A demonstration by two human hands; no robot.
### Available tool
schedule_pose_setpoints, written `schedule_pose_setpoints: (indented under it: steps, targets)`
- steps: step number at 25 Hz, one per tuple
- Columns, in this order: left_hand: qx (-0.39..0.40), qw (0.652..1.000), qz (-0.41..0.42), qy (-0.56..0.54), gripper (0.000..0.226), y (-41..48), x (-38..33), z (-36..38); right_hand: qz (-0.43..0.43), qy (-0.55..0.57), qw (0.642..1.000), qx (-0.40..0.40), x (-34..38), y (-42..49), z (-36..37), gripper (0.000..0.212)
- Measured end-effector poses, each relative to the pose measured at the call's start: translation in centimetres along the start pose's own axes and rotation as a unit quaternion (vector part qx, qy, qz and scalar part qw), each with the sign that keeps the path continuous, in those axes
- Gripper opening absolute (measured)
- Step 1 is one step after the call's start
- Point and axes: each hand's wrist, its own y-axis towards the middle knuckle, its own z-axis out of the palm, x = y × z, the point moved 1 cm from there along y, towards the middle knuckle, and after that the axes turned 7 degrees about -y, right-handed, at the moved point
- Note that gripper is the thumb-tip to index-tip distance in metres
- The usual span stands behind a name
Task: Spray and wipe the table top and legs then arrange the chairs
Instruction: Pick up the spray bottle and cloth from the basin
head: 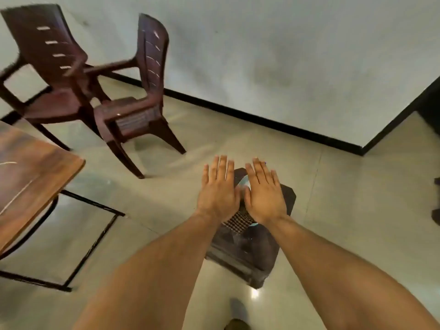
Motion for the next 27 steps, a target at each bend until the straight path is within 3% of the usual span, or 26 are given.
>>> schedule_pose_setpoints:
  steps: [2, 4, 5, 6, 7, 9, 11, 15, 19, 22, 25, 27]
  targets:
    - [0.069, 0.996, -0.028, -0.038, 0.070, 1.9, -0.1, 2.9, 0.135, 0.066, 0.989, 0.004, -2.3, 0.8, 2.4, 0.071]
    - [0.128, 0.987, -0.059, -0.081, 0.071, 3.1, 0.0, 5.0, 0.276, 0.172, 0.944, 0.046, -4.4, 0.2, 4.9, 0.070]
    - [0.144, 0.982, -0.064, -0.105, 0.070, 4.0, 0.0, 6.0, 0.305, 0.218, 0.924, 0.071, -5.2, 0.1, 6.1, 0.063]
    - [0.166, 0.975, -0.068, -0.130, 0.070, 5.2, -0.1, 7.1, 0.307, 0.242, 0.914, 0.105, -5.8, 0.0, 7.0, 0.051]
    - [0.182, 0.968, -0.073, -0.155, 0.070, 6.3, -0.2, 8.2, 0.274, 0.214, 0.927, 0.142, -6.3, -0.2, 8.2, 0.035]
    - [0.201, 0.957, -0.084, -0.194, 0.070, 8.7, -0.5, 10.3, 0.168, 0.085, 0.957, 0.221, -6.5, -0.5, 10.3, 0.020]
    - [0.195, 0.947, -0.099, -0.235, 0.073, 10.6, -0.9, 12.1, 0.100, -0.023, 0.959, 0.265, -6.2, -0.3, 12.2, 0.037]
    - [0.187, 0.943, -0.091, -0.260, 0.059, 12.5, -0.8, 14.9, 0.076, -0.086, 0.933, 0.341, -5.2, 2.0, 14.9, 0.057]
    - [0.171, 0.939, -0.118, -0.273, 0.034, 13.2, -0.9, 16.1, 0.133, -0.012, 0.920, 0.368, -5.2, 2.8, 16.5, 0.034]
    - [0.160, 0.940, -0.120, -0.277, 0.028, 13.5, -1.2, 15.8, 0.179, 0.049, 0.933, 0.308, -5.0, 2.9, 16.3, 0.003]
    - [0.137, 0.932, -0.149, -0.301, 0.026, 13.1, -1.1, 14.8, 0.240, 0.130, 0.924, 0.266, -5.0, 2.5, 15.3, 0.010]
    - [0.117, 0.921, -0.173, -0.329, 0.026, 12.4, -1.1, 13.7, 0.307, 0.233, 0.887, 0.256, -5.2, 1.9, 14.5, 0.008]
